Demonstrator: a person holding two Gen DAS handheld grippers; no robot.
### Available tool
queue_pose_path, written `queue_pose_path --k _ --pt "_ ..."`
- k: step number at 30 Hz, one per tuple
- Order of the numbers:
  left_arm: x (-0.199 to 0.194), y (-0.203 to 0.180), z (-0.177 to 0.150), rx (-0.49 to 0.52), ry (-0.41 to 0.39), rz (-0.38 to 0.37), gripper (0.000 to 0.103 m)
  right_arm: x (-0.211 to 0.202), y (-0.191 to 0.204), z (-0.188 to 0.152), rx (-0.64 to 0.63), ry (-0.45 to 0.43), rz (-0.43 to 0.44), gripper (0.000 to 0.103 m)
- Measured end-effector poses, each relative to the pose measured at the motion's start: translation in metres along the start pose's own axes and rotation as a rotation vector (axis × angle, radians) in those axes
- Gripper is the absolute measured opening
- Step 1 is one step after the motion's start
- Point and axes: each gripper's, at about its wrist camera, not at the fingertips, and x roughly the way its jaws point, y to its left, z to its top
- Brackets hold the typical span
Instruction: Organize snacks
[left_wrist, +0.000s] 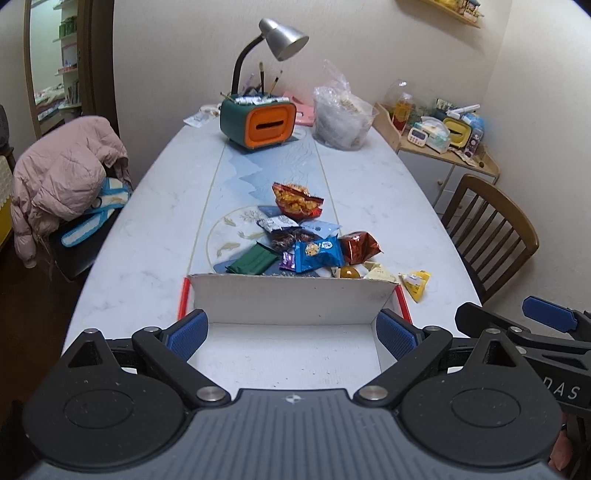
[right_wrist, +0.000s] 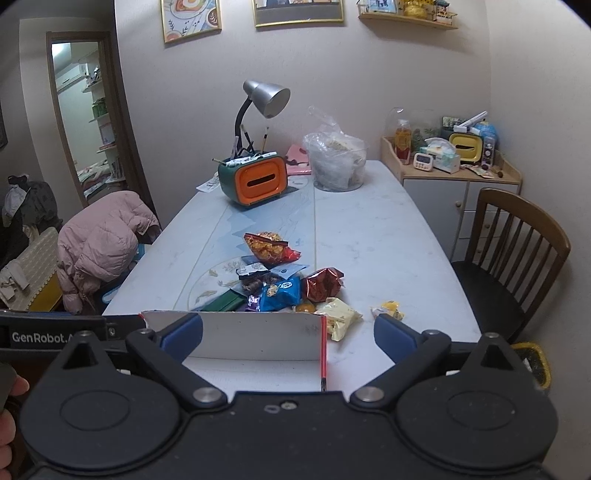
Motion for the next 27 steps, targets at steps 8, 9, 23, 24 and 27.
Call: queue_pose_path --k 8,9,23,24,27 --pt "0.035 -0.012 0.009 0.003 0.095 0.009 0.098 0.031 -0.031 0.003 0.067 0.077 0.01 0.093" --pt "0.038 -0.015 0.011 0.011 0.101 0.013 0.098 0.034 -0.034 0.004 0.071 0.085 0.013 0.091" --pt "0.065 -0.02 0.095 0.04 0.149 0.014 0.098 0.091 -0.096 0.074 0.217 0.235 0.126 0.086" --pt "0.068 -0.02 0.103 0.049 0.152 0.008 0.098 0.097 -0.097 0.082 0.21 0.238 0.126 0.086" --pt "0.084 -0.017 0.125 0.059 0.183 -0.011 0.098 0.117 -0.096 0.097 0.186 0.26 0.119 0.086"
